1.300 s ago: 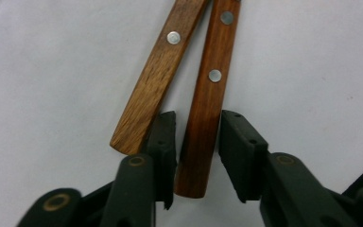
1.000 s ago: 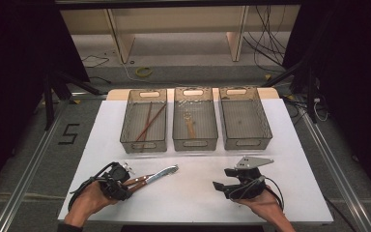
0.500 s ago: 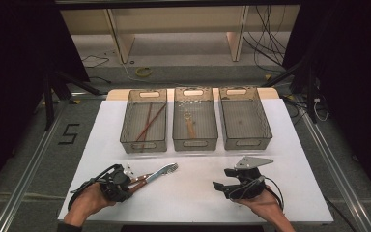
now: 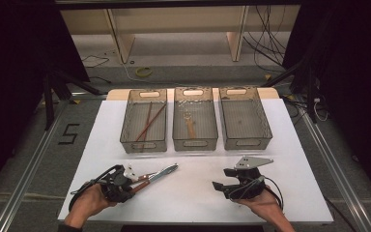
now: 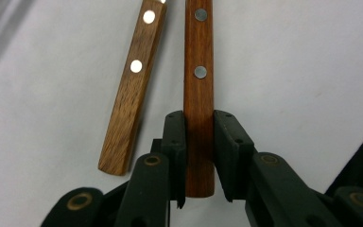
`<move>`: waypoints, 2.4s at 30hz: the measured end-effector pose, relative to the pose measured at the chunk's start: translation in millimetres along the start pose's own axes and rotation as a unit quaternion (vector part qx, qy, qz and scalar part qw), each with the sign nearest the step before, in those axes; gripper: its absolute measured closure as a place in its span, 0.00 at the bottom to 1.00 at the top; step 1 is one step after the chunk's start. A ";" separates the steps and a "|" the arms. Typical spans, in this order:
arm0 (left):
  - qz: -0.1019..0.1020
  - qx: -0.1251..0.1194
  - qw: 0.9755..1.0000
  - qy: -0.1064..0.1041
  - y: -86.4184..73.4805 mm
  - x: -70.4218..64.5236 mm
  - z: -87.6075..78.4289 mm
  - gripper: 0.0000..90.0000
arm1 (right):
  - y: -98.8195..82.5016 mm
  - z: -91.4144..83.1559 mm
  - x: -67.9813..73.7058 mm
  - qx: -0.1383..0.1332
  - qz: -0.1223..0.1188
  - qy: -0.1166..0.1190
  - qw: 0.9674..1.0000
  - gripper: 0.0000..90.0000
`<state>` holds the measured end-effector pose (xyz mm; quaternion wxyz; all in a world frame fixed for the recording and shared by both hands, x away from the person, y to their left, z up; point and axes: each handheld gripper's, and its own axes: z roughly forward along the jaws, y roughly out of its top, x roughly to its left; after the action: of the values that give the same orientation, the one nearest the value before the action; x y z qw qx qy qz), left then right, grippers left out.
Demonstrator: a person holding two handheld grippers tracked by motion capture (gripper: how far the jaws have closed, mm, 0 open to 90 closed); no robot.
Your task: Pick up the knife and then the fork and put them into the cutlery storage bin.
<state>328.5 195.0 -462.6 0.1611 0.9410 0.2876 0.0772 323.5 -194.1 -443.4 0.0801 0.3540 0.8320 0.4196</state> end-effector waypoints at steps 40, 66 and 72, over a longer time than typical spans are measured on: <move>0.168 -0.028 0.984 -0.060 84.5 -81.9 -3.4 0.83 | 22.5 48.2 70.1 0.083 -0.253 0.054 0.962 0.42; 0.204 -0.028 0.975 -0.088 90.0 -91.4 -6.5 0.83 | 11.4 55.5 82.3 0.122 -0.356 0.072 0.924 0.79; 0.217 -0.033 0.971 -0.093 89.0 -89.7 -7.5 0.82 | 9.1 54.4 83.2 0.124 -0.370 0.088 0.917 0.83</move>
<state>298.8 76.5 -429.4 0.1971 0.9782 0.0571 0.0318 290.4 -101.0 -457.4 0.1120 -0.0102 0.9525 0.2832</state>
